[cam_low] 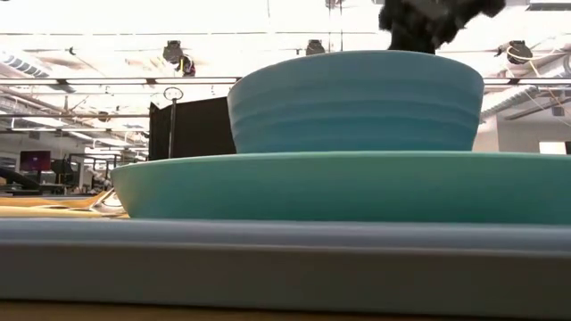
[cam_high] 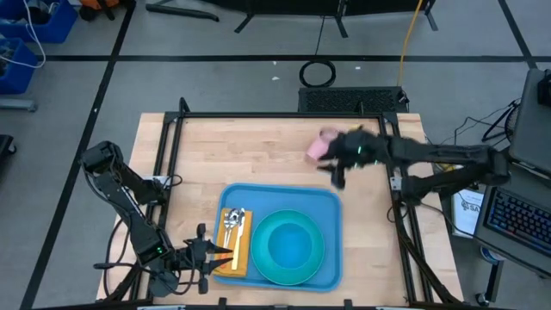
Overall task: Set up tray
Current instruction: Put the pink cup on the blue tray to the top right of the green plate
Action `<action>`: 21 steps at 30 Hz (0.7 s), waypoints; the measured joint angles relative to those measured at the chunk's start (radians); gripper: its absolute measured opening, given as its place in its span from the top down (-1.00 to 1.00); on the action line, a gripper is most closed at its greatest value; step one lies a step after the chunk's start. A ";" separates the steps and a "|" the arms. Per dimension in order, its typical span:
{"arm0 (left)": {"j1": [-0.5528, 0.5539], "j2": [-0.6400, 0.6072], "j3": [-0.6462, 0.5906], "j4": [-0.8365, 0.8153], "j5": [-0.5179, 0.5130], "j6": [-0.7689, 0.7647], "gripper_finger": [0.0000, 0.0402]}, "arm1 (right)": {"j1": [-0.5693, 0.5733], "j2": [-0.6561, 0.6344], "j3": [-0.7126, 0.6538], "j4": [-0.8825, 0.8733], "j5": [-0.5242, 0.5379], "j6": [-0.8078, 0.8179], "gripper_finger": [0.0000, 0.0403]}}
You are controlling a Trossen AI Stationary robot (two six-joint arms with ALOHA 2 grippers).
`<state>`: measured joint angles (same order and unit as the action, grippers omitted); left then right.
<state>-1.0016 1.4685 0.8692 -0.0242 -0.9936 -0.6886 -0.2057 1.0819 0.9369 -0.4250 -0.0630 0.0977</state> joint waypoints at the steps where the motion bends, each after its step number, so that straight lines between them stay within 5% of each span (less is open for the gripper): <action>1: 0.000 0.000 0.000 0.000 0.000 0.001 0.54 | -0.071 -0.016 -0.014 -0.004 -0.040 -0.003 0.27; 6: 0.000 0.000 0.000 0.002 0.000 0.003 0.54 | -0.412 0.008 -0.056 0.001 -0.330 -0.026 0.20; 10: 0.005 0.000 0.000 0.002 -0.002 0.007 0.54 | -0.599 0.105 -0.058 0.014 -0.438 -0.072 0.13; 21: 0.051 0.000 0.000 -0.001 0.033 0.044 0.54 | -0.869 0.365 -0.057 0.079 -0.620 -0.160 0.00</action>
<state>-0.9510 1.4685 0.8688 -0.0250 -0.9602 -0.6446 -1.0744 1.4470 0.8799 -0.3457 -0.6828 -0.0620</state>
